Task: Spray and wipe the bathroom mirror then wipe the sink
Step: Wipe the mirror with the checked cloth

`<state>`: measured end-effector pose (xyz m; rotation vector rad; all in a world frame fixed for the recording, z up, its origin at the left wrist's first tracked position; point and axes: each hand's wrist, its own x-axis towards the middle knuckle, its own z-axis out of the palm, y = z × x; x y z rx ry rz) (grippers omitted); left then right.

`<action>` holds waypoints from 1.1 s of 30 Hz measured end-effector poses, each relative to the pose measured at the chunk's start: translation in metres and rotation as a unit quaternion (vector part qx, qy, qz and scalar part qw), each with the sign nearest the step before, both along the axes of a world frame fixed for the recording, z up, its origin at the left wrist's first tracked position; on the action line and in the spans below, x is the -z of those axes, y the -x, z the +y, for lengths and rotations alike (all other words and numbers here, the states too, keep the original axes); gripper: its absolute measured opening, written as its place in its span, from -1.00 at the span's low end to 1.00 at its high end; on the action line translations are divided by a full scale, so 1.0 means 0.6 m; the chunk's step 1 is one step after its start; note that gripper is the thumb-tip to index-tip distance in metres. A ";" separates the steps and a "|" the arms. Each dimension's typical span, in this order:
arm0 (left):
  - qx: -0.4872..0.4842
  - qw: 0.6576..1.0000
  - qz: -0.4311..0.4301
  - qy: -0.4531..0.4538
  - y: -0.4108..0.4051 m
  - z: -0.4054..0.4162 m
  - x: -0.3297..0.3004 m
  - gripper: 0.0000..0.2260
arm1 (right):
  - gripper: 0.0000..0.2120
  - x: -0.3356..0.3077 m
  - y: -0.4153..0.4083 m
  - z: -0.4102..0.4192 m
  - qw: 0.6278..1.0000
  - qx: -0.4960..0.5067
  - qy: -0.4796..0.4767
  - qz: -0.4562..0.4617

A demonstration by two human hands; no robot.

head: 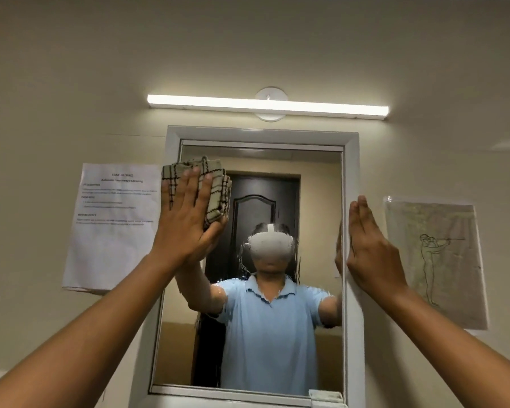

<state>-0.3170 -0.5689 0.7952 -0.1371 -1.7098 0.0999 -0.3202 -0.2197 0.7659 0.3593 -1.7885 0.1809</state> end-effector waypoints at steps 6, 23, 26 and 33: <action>0.002 1.000 -0.003 -0.029 0.002 0.047 0.064 -0.28 | -0.20 -0.002 -0.013 -0.002 0.999 -0.019 -0.004 -0.039; 0.053 0.997 -0.010 0.059 0.029 0.327 -0.016 -0.34 | -0.21 -0.006 -0.020 0.031 0.996 -0.054 -0.050 -0.056; 0.046 0.994 -0.009 0.096 0.032 0.345 0.012 -0.35 | -0.25 -0.002 -0.021 0.041 0.995 -0.066 -0.057 -0.053; 0.032 0.990 -0.030 0.137 0.019 0.344 0.072 -0.35 | -0.30 0.040 -0.022 0.051 0.992 -0.102 -0.053 -0.051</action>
